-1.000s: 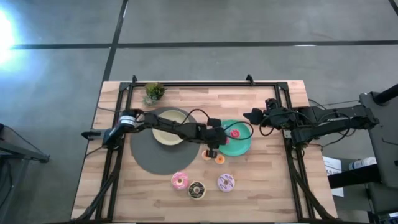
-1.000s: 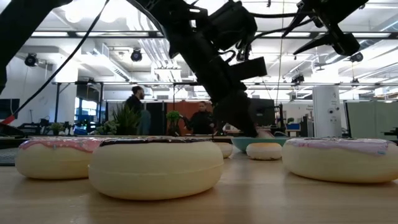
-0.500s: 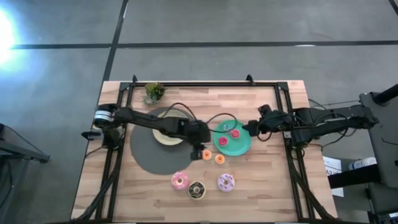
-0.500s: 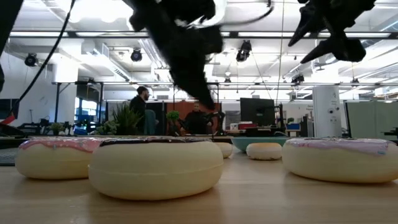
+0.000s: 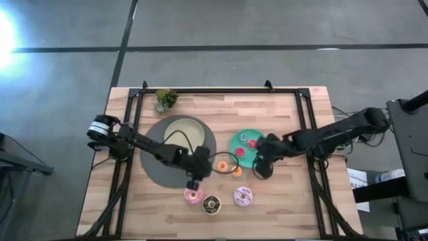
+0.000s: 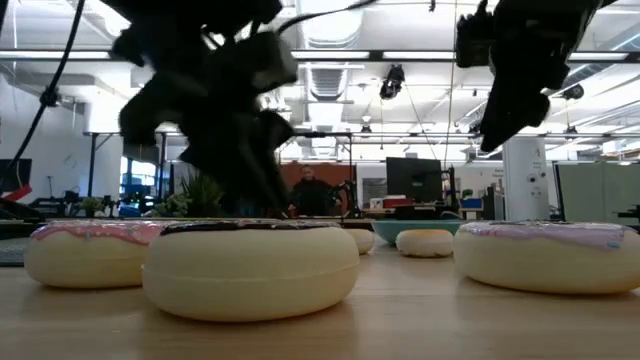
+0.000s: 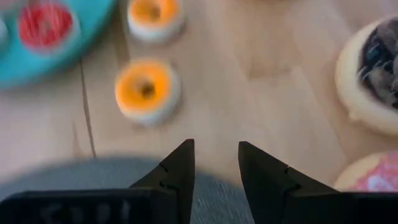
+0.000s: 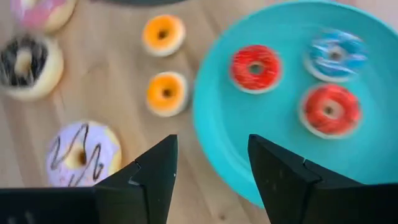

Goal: Pick & Place donuts
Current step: Put the small white donut on the light blue plate

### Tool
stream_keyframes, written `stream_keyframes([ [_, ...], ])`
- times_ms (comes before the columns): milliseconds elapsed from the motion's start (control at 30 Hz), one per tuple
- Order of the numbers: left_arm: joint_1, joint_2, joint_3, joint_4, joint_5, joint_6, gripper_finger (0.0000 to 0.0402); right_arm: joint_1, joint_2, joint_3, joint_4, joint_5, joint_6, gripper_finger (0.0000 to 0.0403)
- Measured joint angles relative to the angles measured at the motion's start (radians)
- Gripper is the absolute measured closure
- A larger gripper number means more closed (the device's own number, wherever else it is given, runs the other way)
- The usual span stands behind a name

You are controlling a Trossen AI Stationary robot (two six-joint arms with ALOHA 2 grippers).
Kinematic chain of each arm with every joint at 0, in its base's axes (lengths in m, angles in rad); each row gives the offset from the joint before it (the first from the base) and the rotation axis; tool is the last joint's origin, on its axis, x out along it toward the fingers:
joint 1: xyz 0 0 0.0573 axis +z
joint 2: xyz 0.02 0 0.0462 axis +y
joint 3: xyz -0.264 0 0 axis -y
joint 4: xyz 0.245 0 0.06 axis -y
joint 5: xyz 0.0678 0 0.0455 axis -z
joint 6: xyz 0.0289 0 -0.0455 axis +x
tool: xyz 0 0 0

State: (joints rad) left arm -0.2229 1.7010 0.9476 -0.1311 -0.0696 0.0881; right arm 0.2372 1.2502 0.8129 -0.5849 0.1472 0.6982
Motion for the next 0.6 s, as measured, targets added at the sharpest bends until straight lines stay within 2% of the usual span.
stream_keyframes([
  [100, 0.012, -0.009, -0.025, -0.022, -0.048, -0.166, 0.0303, 0.032, 0.079, 0.03, -0.001, -0.017, -0.033, 0.0219],
  [167, 0.019, -0.038, -0.042, -0.023, -0.06, -0.264, 0.0303, 0.034, 0.119, 0.034, 0.035, -0.09, -0.014, 0.022],
  [267, 0.013, -0.113, -0.1, -0.009, -0.062, -0.355, 0.0303, 0.034, 0.179, 0.031, 0.149, -0.183, 0.112, 0.022],
  [367, 0.006, -0.204, -0.162, 0.003, -0.065, -0.392, 0.0303, 0.038, 0.23, 0.029, 0.263, -0.218, 0.305, 0.022],
  [433, 0.006, -0.266, -0.197, 0.016, -0.087, -0.395, 0.0303, 0.059, 0.25, 0.042, 0.319, -0.209, 0.343, 0.022],
  [500, 0.005, -0.337, -0.248, 0.015, -0.121, -0.396, 0.0303, 0.094, 0.29, 0.092, 0.33, -0.156, 0.322, 0.0221],
  [600, 0.007, -0.428, -0.315, 0.019, -0.15, -0.393, 0.0303, 0.154, 0.373, 0.184, 0.241, -0.063, 0.104, 0.022],
])
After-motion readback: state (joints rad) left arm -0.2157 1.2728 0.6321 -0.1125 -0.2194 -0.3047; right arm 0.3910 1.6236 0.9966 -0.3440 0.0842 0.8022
